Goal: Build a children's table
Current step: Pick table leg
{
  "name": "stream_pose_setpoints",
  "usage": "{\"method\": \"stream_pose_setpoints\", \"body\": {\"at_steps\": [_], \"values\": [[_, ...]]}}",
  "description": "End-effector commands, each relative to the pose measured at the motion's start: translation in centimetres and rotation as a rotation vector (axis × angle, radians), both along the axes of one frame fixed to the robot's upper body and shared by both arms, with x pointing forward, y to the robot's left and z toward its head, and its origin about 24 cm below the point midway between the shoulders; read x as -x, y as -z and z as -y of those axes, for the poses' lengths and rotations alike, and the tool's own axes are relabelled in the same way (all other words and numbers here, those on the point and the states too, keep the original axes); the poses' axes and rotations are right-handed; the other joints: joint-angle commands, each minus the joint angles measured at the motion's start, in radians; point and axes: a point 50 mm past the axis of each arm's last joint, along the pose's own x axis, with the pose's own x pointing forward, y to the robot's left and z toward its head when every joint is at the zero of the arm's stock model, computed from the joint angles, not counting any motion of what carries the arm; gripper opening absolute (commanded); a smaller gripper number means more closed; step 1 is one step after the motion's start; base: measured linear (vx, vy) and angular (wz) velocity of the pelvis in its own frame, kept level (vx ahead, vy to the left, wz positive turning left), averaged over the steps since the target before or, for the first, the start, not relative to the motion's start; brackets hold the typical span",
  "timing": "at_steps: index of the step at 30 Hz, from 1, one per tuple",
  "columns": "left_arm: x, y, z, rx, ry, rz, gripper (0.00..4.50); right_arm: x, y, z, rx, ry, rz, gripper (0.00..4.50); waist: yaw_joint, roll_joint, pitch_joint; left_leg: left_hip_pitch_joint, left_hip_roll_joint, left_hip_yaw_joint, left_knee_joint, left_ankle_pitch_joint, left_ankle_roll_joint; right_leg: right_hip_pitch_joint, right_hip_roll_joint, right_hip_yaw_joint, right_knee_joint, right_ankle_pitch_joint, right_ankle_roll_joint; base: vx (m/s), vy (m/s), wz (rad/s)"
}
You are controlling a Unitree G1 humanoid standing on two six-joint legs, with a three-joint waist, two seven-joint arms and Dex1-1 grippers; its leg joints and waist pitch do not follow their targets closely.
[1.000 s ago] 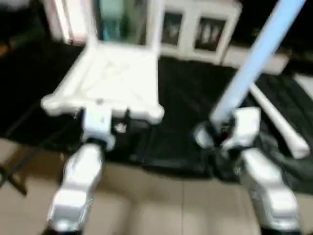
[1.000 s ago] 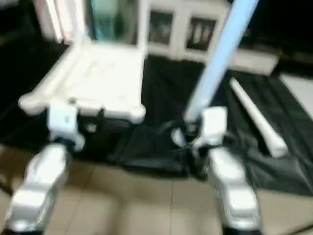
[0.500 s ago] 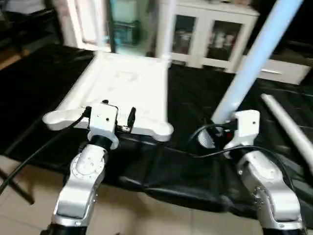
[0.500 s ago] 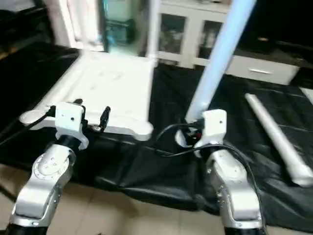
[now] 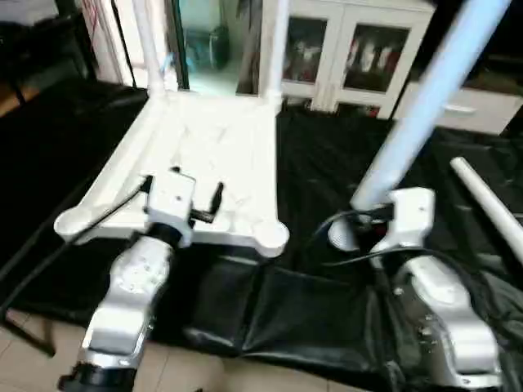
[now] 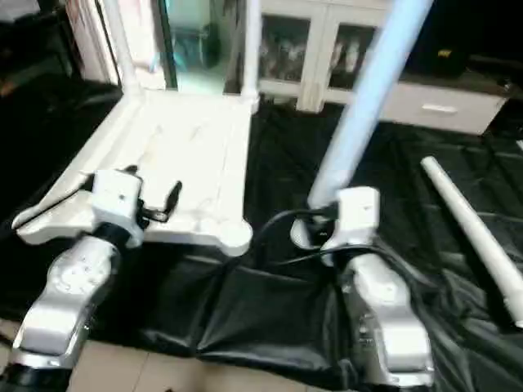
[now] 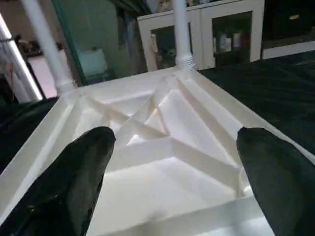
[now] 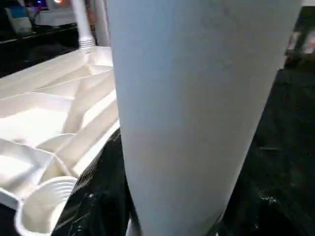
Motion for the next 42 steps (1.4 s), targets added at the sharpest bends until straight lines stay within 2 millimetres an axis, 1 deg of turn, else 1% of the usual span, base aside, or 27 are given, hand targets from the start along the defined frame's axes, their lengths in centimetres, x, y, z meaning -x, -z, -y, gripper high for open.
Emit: {"method": "stream_pose_setpoints", "body": {"at_steps": [1, 2, 3, 4, 5, 6, 7, 8, 9, 10, 11, 12, 13, 15, 16, 17, 18, 19, 20, 21, 22, 23, 25, 27, 29, 33, 42], "values": [[-0.2, -0.5, 0.4, 0.02, 0.017, 0.013, 4.45, 0.1, -0.8, 0.4, 0.002, 0.016, 0.036, 1.87, -0.012, 0.014, -0.04, 0.046, 0.081, -0.013, -0.112, -0.183, 0.049, 0.054, -0.061, 0.027, -0.071, 0.001, -0.242, 0.0, 0.0, 0.0], [-0.3, -0.5, 0.4, 0.021, 0.018, 0.012, 4.45, 0.1, -0.8, 0.4, -0.005, 0.019, 0.033, 1.87, -0.017, 0.017, -0.024, 0.063, 0.081, -0.006, -0.129, -0.398, 0.036, 0.055, -0.063, 0.025, -0.1, -0.196, -0.251, 0.0, 0.0, 0.0], [-0.3, -0.4, 0.5, 0.021, 0.019, 0.013, 4.45, 0.1, -0.8, 0.6, -0.007, 0.031, 0.028, 1.87, -0.036, 0.029, -0.01, 0.172, 0.103, 0.032, -0.125, -0.612, -0.053, -0.011, -0.034, 0.041, -0.127, -0.413, -0.218, 0.0, 0.0, 0.0], [-0.2, -0.4, 0.6, 0.024, 0.018, 0.014, 4.45, 0.1, -0.8, 0.6, -0.004, 0.032, 0.028, 1.87, -0.031, 0.025, -0.005, 0.226, 0.116, 0.029, -0.116, -0.728, -0.101, -0.051, -0.019, 0.017, -0.12, -0.432, -0.181, -0.002, 0.008, -0.33], [-0.2, -0.4, 0.6, 0.03, 0.015, 0.012, 4.45, 0.0, -0.8, 0.6, -0.003, 0.033, 0.026, 1.87, -0.031, 0.016, 0.013, 0.205, 0.147, 0.021, -0.17, -0.831, -0.127, -0.03, -0.011, -0.002, -0.079, -0.384, -0.092, -0.002, 0.008, -0.33], [-0.2, -0.4, 0.6, 0.035, 0.012, 0.011, 4.45, 0.0, -0.8, 0.6, -0.003, 0.032, 0.026, 1.87, -0.033, 0.014, 0.009, 0.206, 0.157, 0.026, -0.189, -0.845, -0.123, -0.023, -0.02, -0.004, -0.065, -0.351, -0.08, 0.006, -0.008, -0.7], [-0.2, -0.4, 0.6, 0.039, 0.012, 0.01, 4.45, 0.0, -0.8, 0.6, 0.012, 0.028, 0.03, 1.87, -0.033, -0.009, 0.007, 0.129, 0.122, 0.01, -0.201, -0.804, -0.07, 0.04, -0.045, -0.008, -0.07, -0.307, -0.054, 0.006, -0.019, -0.58], [-0.2, -0.5, 0.6, 0.04, 0.014, 0.01, 4.45, 0.0, -0.9, 0.5, 0.018, 0.016, 0.032, 1.87, -0.036, -0.015, -0.01, 0.098, 0.065, 0.051, -0.157, -0.641, -0.028, 0.078, -0.088, 0.034, -0.132, -0.416, -0.046, 0.006, -0.019, -0.58], [-0.2, -0.5, 0.6, 0.041, 0.014, 0.01, 4.45, 0.0, -0.9, 0.5, 0.02, 0.011, 0.032, 1.87, -0.025, -0.024, -0.021, 0.066, 0.05, 0.059, -0.131, -0.492, 0.002, 0.113, -0.11, 0.06, -0.153, -0.501, -0.042, 0.028, -0.045, -0.29], [-0.2, -0.5, 0.6, 0.047, 0.009, 0.012, 4.45, 0.0, -0.9, 0.4, 0.02, -0.004, 0.029, 1.87, -0.006, -0.035, -0.03, 0.024, 0.032, 0.062, -0.065, -0.234, 0.062, 0.153, -0.152, 0.105, -0.184, -0.613, -0.049, 0.08, -0.045, -0.09], [-0.1, -0.5, 0.6, 0.049, 0.006, 0.012, 4.45, -0.1, -1.0, 0.3, 0.021, -0.012, 0.028, 1.87, 0.006, -0.041, -0.039, 0.001, 0.034, 0.048, -0.04, -0.097, 0.103, 0.166, -0.158, 0.113, -0.186, -0.592, -0.092, 0.08, -0.045, -0.09], [-0.1, -0.5, 0.7, 0.051, 0.003, 0.013, 4.45, -0.1, -1.0, 0.2, 0.022, -0.021, 0.028, 1.87, 0.003, -0.032, -0.043, -0.002, 0.04, 0.044, -0.07, -0.015, 0.12, 0.156, -0.11, 0.075, -0.169, -0.448, -0.132, 0.105, -0.026, -0.01], [-0.1, -0.5, 0.7, 0.051, 0.003, 0.013, 4.45, -0.1, -1.0, 0.2, 0.022, -0.021, 0.028, 1.87, -0.002, -0.017, -0.041, 0.005, 0.044, 0.042, -0.091, 0.012, 0.123, 0.143, -0.079, 0.05, -0.154, -0.365, -0.143, 0.13, 0.002, 0.02], [0.2, -0.4, 0.6, 0.053, -0.011, 0.011, 4.45, -0.2, -0.8, 0.2, 0.025, -0.027, 0.023, 1.87, -0.038, -0.001, -0.055, 0.117, 0.083, -0.014, -0.124, 0.077, 0.194, 0.068, -0.013, -0.01, -0.077, -0.109, -0.15, 0.165, 0.004, 0.04], [0.3, -0.4, 0.4, 0.05, -0.022, 0.012, 4.45, -0.3, -0.8, 0.2, 0.029, -0.032, 0.021, 1.87, -0.088, 0.004, -0.079, 0.244, 0.137, -0.114, -0.103, 0.316, 0.393, -0.066, -0.003, -0.032, 0.018, -0.048, -0.077, 0.216, -0.011, 0.06], [0.4, -0.4, 0.3, 0.056, -0.035, 0.017, 4.45, -0.3, -0.8, 0.1, 0.03, -0.037, 0.02, 1.87, -0.083, -0.011, -0.083, 0.269, 0.197, -0.146, -0.082, 0.532, 0.542, -0.123, -0.042, -0.004, 0.058, -0.069, 0.026, 0.216, -0.011, 0.06], [0.5, -0.3, 0.0, 0.05, -0.044, 0.015, 4.45, -0.3, -0.8, 0.1, 0.031, -0.041, 0.02, 1.87, -0.073, -0.026, -0.085, 0.252, 0.182, -0.147, -0.05, 0.886, 0.583, -0.165, -0.075, 0.033, 0.063, 0.031, 0.072, 0.119, -0.049, -0.11], [0.6, -0.3, -0.2, 0.05, -0.048, 0.015, 4.45, -0.4, -0.8, 0.0, 0.033, -0.045, 0.02, 1.87, -0.071, -0.037, -0.085, 0.228, 0.148, -0.125, -0.027, 0.984, 0.545, -0.167, -0.092, 0.057, 0.039, 0.143, 0.069, -0.045, -0.066, -0.25], [0.7, -0.3, -0.4, 0.049, -0.048, 0.014, 4.45, -0.4, -0.8, 0.0, 0.033, -0.048, 0.02, 1.87, -0.058, -0.102, -0.077, 0.095, -0.013, -0.032, 0.027, 0.808, 0.351, -0.075, -0.106, 0.106, -0.033, 0.5, 0.056, -0.045, -0.066, -0.25], [0.7, -0.2, -0.4, 0.05, -0.042, 0.012, 4.45, -0.4, -0.8, 0.0, 0.033, -0.049, 0.02, 1.87, -0.045, -0.145, -0.103, -0.011, -0.085, -0.005, 0.058, 0.556, 0.288, 0.068, -0.098, 0.159, -0.008, 0.797, 0.056, -0.098, -0.035, 0.1], [0.8, -0.2, -0.5, 0.054, -0.031, 0.007, 4.45, -0.5, -0.8, -0.1, 0.033, -0.051, 0.021, 1.87, -0.006, -0.113, -0.064, -0.017, -0.015, -0.018, 0.037, 0.188, 0.158, 0.034, -0.189, 0.171, -0.042, 1.161, -0.049, 0.0, 0.0, 0.0], [0.9, -0.2, -0.6, 0.057, -0.023, 0.006, 4.45, -0.5, -0.8, -0.1, 0.033, -0.051, 0.021, 1.87, -0.021, -0.106, -0.072, -0.004, -0.018, -0.009, -0.029, 0.179, 0.064, 0.049, -0.109, 0.087, -0.005, 1.207, -0.085, 0.0, 0.0, 0.0], [1.1, -0.1, -0.5, 0.061, 0.044, -0.005, 4.45, -0.5, -0.7, -0.1, 0.035, -0.054, 0.019, 1.87, -0.025, -0.058, -0.07, 0.023, 0.006, -0.002, -0.058, 0.236, 0.026, 0.041, -0.055, 0.074, -0.013, 0.916, -0.133, -0.039, -0.064, 0.03], [1.2, 0.0, -0.5, 0.056, 0.07, -0.012, 4.45, -0.5, -0.6, 0.0, 0.037, -0.054, 0.019, 1.87, -0.042, -0.038, -0.054, 0.039, 0.047, -0.009, -0.081, 0.209, 0.033, 0.012, -0.038, 0.045, -0.042, 0.452, -0.193, -0.072, -0.041, 0.05], [1.3, 0.3, -0.7, 0.05, 0.123, -0.043, 4.45, -0.5, -0.7, 0.1, 0.038, -0.049, 0.021, 1.87, -0.041, -0.043, -0.032, 0.058, 0.068, 0.006, -0.105, -0.136, -0.009, -0.005, -0.05, 0.051, -0.082, 0.003, -0.205, -0.08, 0.025, 0.03], [1.4, 0.6, -0.7, 0.036, 0.229, -0.092, 4.49, -0.5, -0.7, 0.3, 0.039, -0.045, 0.023, 1.87, -0.035, -0.043, -0.01, 0.069, 0.068, 0.027, -0.122, -0.432, -0.065, -0.031, -0.058, 0.06, -0.12, -0.398, -0.103, -0.101, 0.001, 0.13], [0.9, 2.3, -1.9, -0.141, 0.619, -0.341, 4.49, -0.3, -1.2, 0.4, 0.009, -0.2, 0.025, 1.87, -0.029, -0.044, -0.018, 0.042, 0.063, 0.028, -0.128, -0.332, -0.056, -0.029, -0.066, 0.069, -0.12, -0.378, -0.061, -0.043, -0.001, 0.0]]}}
